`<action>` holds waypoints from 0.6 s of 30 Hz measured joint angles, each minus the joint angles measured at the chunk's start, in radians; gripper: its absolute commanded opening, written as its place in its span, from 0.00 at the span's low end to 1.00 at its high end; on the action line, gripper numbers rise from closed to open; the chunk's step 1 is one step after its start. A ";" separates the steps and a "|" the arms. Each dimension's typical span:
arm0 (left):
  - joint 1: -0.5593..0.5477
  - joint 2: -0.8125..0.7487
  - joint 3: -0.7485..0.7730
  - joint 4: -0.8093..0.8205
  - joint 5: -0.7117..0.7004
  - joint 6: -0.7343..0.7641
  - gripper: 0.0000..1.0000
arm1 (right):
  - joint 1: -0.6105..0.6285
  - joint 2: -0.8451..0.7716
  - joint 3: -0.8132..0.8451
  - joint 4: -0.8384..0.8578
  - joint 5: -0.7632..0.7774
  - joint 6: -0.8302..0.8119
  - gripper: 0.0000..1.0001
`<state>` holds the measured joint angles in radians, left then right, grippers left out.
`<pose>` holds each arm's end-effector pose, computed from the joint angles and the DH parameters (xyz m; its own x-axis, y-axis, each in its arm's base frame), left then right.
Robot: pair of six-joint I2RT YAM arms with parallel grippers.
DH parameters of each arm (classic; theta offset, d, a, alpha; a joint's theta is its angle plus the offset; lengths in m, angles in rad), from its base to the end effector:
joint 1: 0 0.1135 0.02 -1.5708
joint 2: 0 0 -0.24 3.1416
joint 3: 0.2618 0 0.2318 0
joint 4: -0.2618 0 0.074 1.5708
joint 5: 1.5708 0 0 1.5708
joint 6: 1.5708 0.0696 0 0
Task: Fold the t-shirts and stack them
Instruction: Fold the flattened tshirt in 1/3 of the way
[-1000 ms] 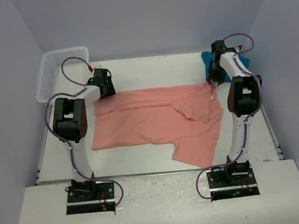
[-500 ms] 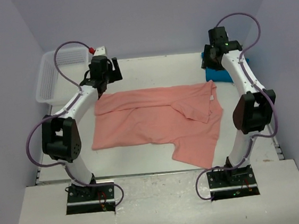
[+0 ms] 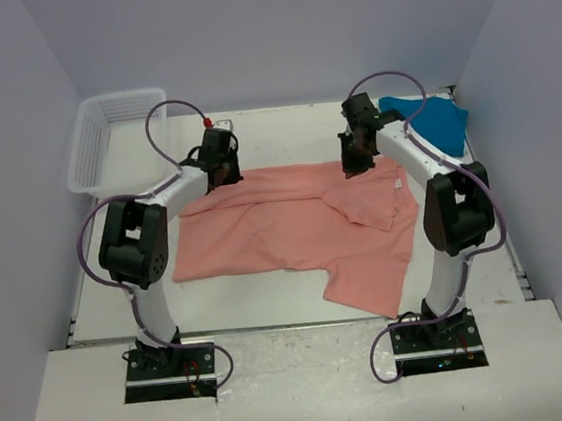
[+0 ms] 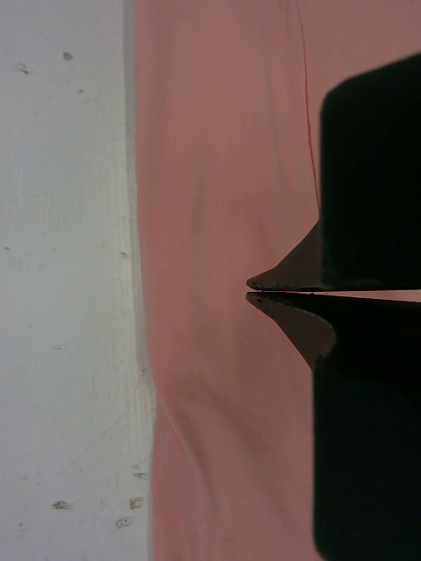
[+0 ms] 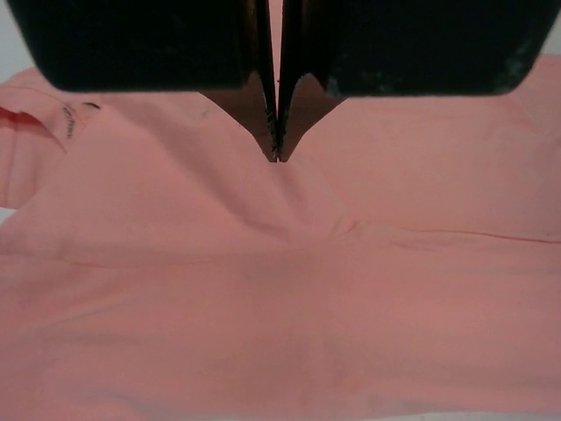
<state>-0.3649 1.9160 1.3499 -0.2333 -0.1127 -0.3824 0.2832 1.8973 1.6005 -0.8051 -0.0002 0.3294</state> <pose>0.3972 -0.1433 0.1673 -0.7263 -0.1194 -0.6769 0.0111 0.9826 -0.1853 0.3778 0.1100 0.2046 -0.9009 0.0747 -0.4276 0.0126 0.9892 0.1463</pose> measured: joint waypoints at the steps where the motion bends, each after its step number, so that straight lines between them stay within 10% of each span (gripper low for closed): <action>1: 0.000 0.009 0.000 -0.003 -0.002 0.000 0.00 | 0.016 0.020 0.000 0.005 -0.003 0.003 0.00; 18: 0.005 0.161 0.074 -0.039 -0.030 0.000 0.00 | 0.115 0.198 0.036 0.029 -0.040 0.029 0.00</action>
<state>-0.3599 2.0769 1.4235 -0.2718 -0.1429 -0.3828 0.3981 2.0956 1.6367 -0.7765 -0.0406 0.3584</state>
